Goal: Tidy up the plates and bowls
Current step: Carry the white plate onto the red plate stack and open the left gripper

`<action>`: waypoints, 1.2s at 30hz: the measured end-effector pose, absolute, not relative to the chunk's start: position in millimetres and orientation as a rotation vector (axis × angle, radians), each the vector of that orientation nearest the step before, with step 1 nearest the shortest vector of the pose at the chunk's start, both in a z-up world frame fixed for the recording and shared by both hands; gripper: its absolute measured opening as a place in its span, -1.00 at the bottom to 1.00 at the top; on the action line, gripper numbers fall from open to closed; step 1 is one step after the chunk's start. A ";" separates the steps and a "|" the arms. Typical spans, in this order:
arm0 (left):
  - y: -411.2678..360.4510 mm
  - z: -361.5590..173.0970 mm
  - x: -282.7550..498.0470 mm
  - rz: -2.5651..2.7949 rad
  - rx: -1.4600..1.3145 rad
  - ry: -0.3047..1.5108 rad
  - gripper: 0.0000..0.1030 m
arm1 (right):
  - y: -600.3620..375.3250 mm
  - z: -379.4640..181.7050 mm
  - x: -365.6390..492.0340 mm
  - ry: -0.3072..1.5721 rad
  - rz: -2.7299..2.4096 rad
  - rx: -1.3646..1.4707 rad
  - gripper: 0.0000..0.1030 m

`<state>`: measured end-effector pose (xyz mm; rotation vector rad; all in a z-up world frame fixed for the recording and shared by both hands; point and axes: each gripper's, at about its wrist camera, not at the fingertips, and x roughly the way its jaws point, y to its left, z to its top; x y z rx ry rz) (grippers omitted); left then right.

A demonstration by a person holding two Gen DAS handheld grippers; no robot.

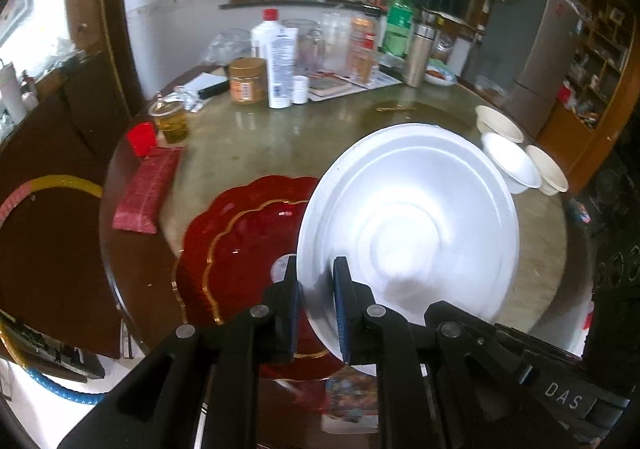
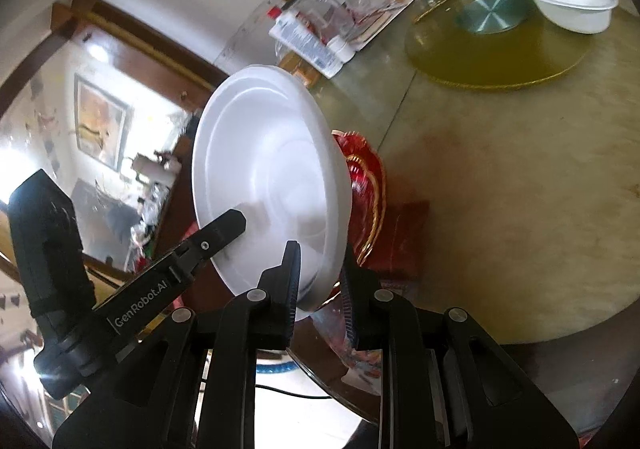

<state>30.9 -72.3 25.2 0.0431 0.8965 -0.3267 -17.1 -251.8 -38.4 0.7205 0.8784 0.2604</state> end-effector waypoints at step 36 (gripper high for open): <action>-30.8 -31.5 40.7 -0.228 0.014 0.867 -0.71 | -198.2 -72.3 21.9 0.970 0.192 0.531 -0.63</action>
